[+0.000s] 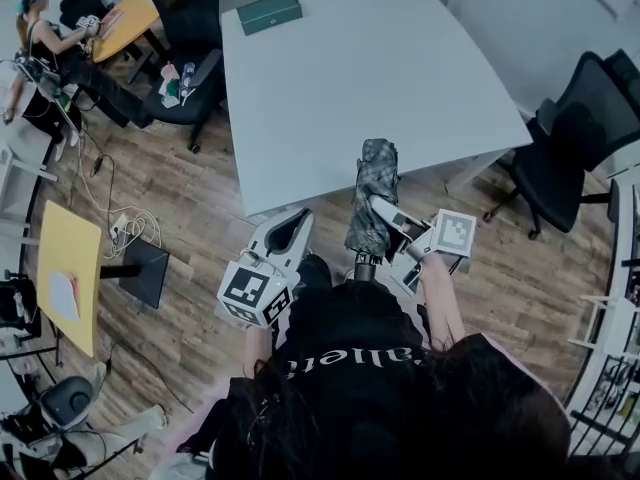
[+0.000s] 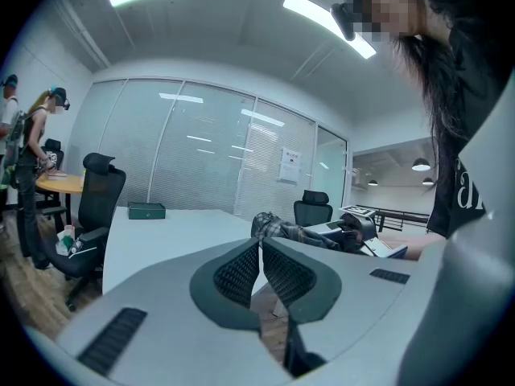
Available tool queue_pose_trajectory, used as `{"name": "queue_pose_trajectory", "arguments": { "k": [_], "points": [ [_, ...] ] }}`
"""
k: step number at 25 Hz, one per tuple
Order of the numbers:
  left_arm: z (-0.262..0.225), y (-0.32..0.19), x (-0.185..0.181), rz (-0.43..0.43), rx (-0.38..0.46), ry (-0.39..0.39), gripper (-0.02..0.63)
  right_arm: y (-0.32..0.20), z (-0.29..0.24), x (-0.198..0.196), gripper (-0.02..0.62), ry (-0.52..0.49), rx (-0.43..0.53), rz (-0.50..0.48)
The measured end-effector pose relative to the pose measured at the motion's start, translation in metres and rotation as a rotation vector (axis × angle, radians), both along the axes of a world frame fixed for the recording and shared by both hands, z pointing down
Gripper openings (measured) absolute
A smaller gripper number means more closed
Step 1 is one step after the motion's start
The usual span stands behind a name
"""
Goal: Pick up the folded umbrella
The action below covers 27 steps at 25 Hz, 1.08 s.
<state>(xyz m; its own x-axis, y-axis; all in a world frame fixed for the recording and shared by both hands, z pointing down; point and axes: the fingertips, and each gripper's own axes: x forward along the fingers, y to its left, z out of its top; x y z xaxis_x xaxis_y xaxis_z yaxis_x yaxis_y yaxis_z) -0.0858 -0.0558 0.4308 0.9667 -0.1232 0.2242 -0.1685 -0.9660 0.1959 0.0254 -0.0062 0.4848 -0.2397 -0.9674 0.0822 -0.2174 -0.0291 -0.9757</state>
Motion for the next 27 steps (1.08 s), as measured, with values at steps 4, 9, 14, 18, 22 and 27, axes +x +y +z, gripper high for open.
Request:
{"name": "queue_pose_trajectory", "arguments": {
  "k": [4, 9, 14, 18, 22, 27],
  "points": [
    [0.000, -0.005, -0.003, -0.003, -0.005, -0.002, 0.031, -0.005, -0.003, -0.001, 0.190, 0.013, 0.007, -0.007],
    [0.002, 0.004, -0.007, -0.010, -0.002, 0.004, 0.032, 0.001, -0.005, -0.004, 0.190, 0.011, 0.013, -0.014],
    [0.000, 0.016, -0.011, -0.011, 0.005, 0.012, 0.031, 0.012, -0.007, -0.008, 0.190, 0.037, 0.024, -0.027],
    [0.001, 0.000, -0.005, -0.012, 0.000, 0.007, 0.031, -0.004, -0.005, -0.003, 0.190, 0.048, 0.007, -0.033],
    [0.000, 0.012, -0.008, -0.009, 0.005, 0.013, 0.032, 0.006, -0.005, -0.007, 0.190, 0.071, 0.011, -0.041],
    [0.000, 0.029, -0.010, -0.006, 0.012, 0.020, 0.031, 0.022, -0.006, -0.010, 0.190, 0.101, 0.019, -0.050]
  ]
}}
